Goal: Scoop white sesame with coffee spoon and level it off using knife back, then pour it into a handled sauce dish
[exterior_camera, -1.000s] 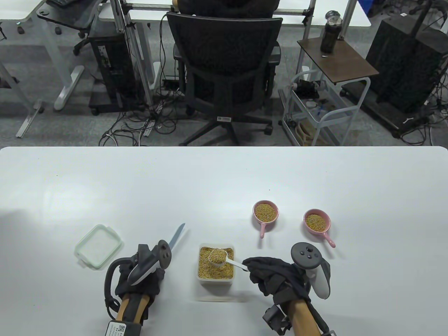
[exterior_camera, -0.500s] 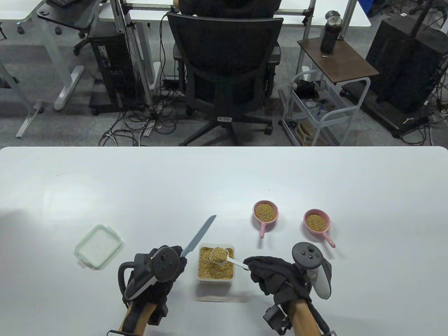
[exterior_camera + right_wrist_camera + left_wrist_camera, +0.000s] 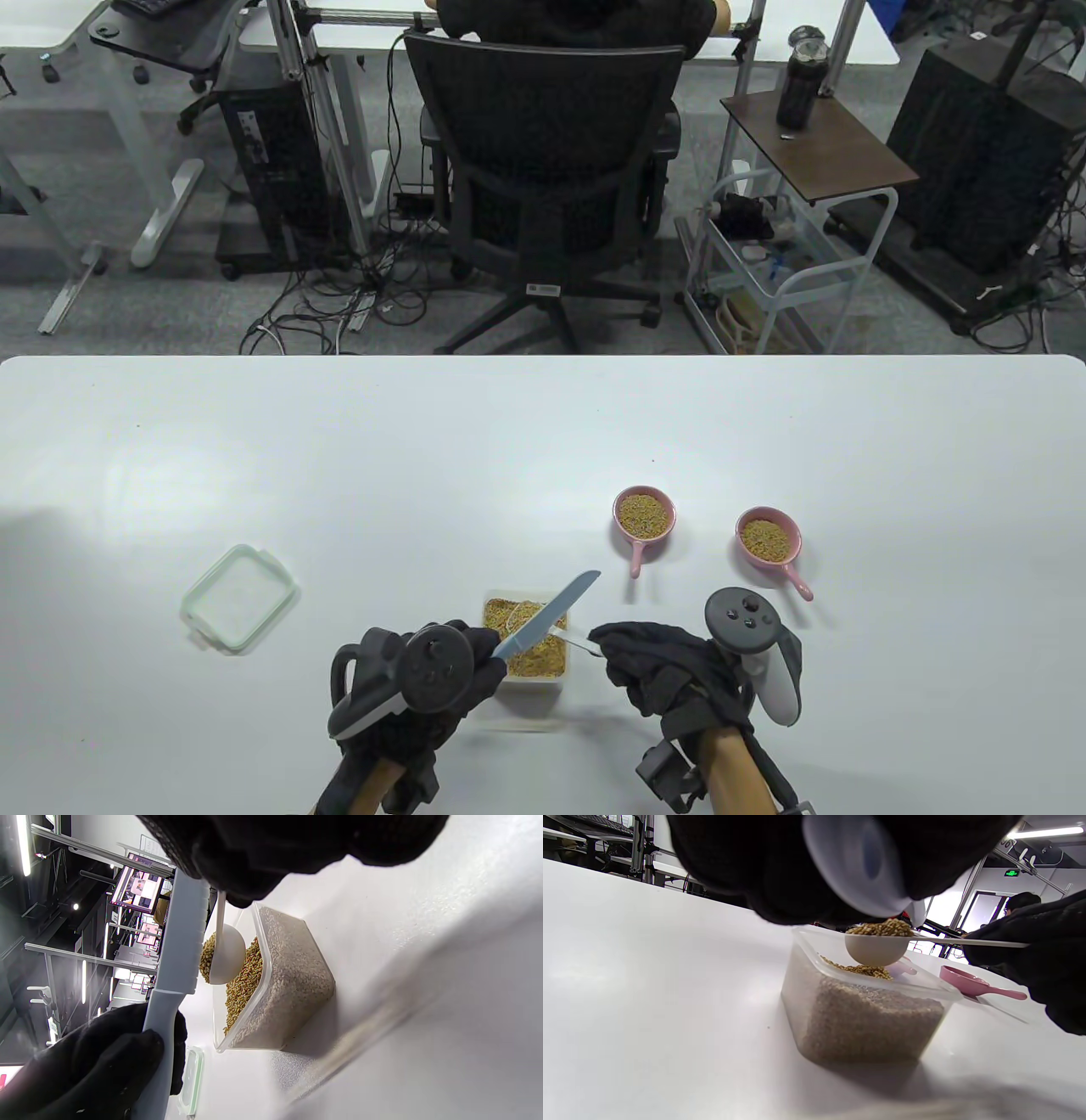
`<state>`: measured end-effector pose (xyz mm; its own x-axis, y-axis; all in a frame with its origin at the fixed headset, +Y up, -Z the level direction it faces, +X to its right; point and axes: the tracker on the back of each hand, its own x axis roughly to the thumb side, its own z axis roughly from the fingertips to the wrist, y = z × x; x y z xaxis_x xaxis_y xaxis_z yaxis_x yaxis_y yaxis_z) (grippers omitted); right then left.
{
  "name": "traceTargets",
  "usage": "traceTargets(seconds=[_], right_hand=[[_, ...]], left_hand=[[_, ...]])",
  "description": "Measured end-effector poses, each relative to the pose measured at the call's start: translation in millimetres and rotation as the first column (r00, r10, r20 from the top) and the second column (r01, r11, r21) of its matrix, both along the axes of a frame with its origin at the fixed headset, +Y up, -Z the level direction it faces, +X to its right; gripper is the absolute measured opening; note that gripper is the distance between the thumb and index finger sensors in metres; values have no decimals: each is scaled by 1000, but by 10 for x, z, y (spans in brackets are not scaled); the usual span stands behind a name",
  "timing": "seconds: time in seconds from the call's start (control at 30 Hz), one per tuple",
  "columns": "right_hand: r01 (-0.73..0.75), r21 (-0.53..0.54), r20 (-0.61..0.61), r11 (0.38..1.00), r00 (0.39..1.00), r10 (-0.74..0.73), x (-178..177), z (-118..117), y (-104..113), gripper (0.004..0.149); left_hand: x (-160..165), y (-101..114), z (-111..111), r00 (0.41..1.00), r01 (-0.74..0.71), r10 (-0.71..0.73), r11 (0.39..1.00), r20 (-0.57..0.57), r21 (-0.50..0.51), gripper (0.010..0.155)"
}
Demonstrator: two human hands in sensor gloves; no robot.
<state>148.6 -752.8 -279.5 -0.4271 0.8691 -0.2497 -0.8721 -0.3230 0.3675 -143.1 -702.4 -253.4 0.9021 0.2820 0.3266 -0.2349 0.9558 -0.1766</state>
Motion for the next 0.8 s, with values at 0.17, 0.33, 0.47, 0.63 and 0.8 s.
traceTargets(seconds=[0.17,0.33,0.47,0.63,0.8], right_hand=[[-4,2,-3,1000,1000,4,-2,0,3,39],[-2,2,-1,1000,1000,2,2,1,6,39],[-2,1,-5,1000,1000,2,4,2,7,39],[-4,5,-14,1000,1000,4,13,0,14,39],[-4,5,-15,1000,1000,4,23,-1,17,39]], left_hand=[[3,-18,-14,1000,12,-12,1000,-1,-21,47],[-32,-21,-29,999,40,-41,999,-29,-16,47],[-77,-54,-64,997,56,-57,998,-51,-25,47],[-139,-66,-92,995,62,-63,998,-78,-24,46],[-180,-82,-112,992,77,-79,997,-98,-20,46]])
